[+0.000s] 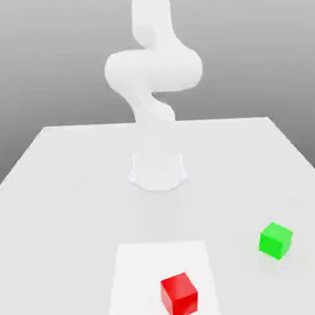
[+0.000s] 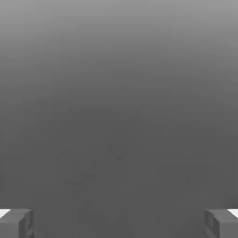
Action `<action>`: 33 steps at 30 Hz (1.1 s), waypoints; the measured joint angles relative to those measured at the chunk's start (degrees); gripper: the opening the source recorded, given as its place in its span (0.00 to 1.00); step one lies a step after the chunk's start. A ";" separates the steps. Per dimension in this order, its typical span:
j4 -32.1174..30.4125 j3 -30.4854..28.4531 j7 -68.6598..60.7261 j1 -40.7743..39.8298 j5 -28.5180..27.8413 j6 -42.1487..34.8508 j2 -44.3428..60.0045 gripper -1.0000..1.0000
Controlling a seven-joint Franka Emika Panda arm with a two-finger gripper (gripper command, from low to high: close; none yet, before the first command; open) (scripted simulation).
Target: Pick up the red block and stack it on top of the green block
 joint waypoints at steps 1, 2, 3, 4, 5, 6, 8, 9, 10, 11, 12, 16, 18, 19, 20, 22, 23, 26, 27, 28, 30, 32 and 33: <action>-0.45 -0.35 -0.96 0.50 0.22 0.87 2.26 0.50; -0.87 -0.69 -1.87 0.98 0.44 1.72 4.43 0.50; -1.29 -0.99 -2.77 1.42 0.65 2.55 6.55 0.50; -1.71 -1.26 -3.68 1.83 0.89 3.37 8.66 0.50; -2.12 -1.47 -4.57 2.17 1.13 4.18 10.75 0.50; -2.53 -1.73 -5.48 2.57 1.37 5.00 12.83 0.50; -3.35 -2.14 -7.29 3.27 1.85 6.61 17.00 0.50; -3.77 -2.34 -8.17 3.62 2.06 7.43 19.08 0.50; -4.18 -2.50 -9.06 3.93 2.27 8.25 21.16 0.50; -4.59 -2.77 -9.89 4.36 2.41 9.04 23.24 0.50; -5.00 -2.91 -10.75 4.65 2.59 9.86 25.32 0.50; -6.66 -2.97 -14.07 5.33 3.15 13.15 33.62 0.50; -7.48 -2.87 -15.56 5.63 3.19 14.78 37.76 0.50; -7.90 -2.79 -16.23 5.74 3.11 15.60 39.83 0.50; -8.31 -2.75 -16.86 5.87 2.96 16.42 41.89 0.50; -9.15 -2.71 -17.94 5.90 2.44 18.08 45.99 0.50; -9.56 -2.67 -18.40 5.88 2.06 18.88 48.04 0.50; -9.77 -2.51 -19.33 5.84 1.70 22.68 54.20 0.50; -9.53 -2.31 -19.57 5.70 1.90 24.33 56.28 0.50; -9.25 -2.08 -19.80 5.53 2.16 26.03 58.35 0.50; -8.74 -1.62 -20.14 5.16 2.59 28.91 61.81 0.00; -8.75 -1.62 -20.13 5.16 2.57 28.89 61.81 0.00; -8.75 -1.61 -20.11 5.16 2.55 28.87 61.81 0.00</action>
